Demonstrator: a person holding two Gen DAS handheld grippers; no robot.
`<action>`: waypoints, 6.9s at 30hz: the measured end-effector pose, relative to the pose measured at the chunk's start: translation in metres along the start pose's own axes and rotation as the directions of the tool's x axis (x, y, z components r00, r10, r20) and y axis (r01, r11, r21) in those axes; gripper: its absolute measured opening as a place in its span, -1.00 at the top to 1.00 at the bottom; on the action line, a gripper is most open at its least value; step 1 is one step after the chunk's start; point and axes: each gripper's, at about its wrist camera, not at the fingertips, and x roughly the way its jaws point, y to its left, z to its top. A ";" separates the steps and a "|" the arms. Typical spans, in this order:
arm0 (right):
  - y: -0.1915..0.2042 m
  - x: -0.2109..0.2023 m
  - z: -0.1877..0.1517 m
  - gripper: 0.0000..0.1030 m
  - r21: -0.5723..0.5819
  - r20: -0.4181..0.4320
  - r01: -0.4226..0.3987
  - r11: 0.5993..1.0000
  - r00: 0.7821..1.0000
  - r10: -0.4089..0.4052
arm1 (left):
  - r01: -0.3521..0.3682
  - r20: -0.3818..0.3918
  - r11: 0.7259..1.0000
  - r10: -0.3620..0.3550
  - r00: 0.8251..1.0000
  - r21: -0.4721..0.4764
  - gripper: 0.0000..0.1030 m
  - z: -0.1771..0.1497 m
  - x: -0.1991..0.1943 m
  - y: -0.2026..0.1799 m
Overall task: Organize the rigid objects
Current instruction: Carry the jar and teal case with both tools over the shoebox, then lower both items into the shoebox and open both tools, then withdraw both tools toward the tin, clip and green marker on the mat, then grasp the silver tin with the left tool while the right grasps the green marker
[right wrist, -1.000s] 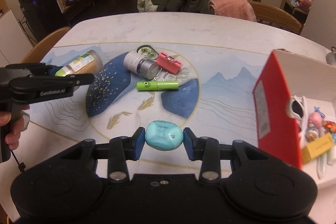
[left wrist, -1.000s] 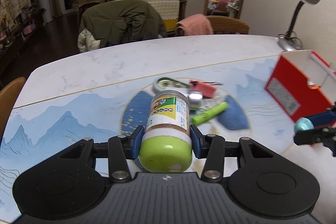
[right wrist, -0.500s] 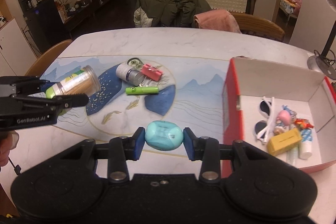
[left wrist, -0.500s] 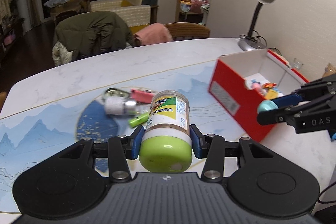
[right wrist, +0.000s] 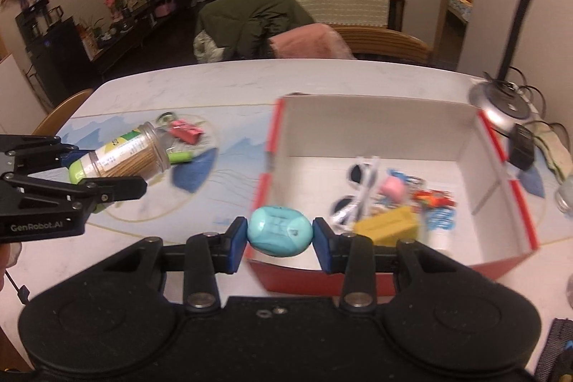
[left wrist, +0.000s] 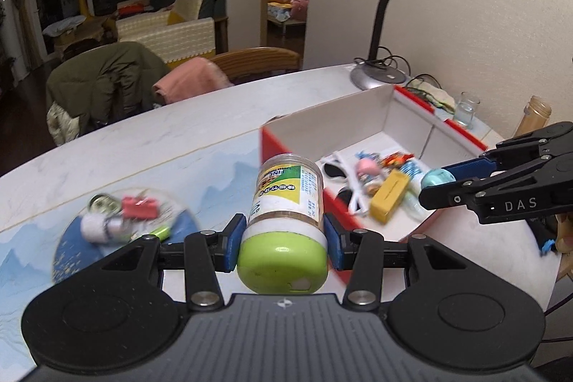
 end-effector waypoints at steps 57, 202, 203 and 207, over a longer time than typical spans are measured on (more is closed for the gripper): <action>-0.137 0.106 -0.003 0.26 -0.006 -0.173 0.111 0.994 0.979 -0.110 | 0.155 -0.274 0.985 -0.128 0.953 0.081 0.12 0.095 0.277 -0.130; 0.201 0.252 0.044 -0.55 -0.124 -0.070 -0.004 0.992 0.998 -0.005 | -0.080 -0.065 0.995 0.075 0.995 -0.067 -0.32 -0.048 0.133 0.246; 0.200 0.249 0.043 -0.55 -0.120 -0.071 -0.004 0.993 0.997 -0.004 | -0.080 -0.064 0.994 0.076 0.995 -0.070 -0.32 -0.048 0.131 0.246; 0.195 0.235 0.041 -0.55 -0.105 -0.068 -0.006 0.994 0.998 -0.001 | -0.076 -0.060 0.992 0.070 0.996 -0.100 -0.32 -0.048 0.119 0.247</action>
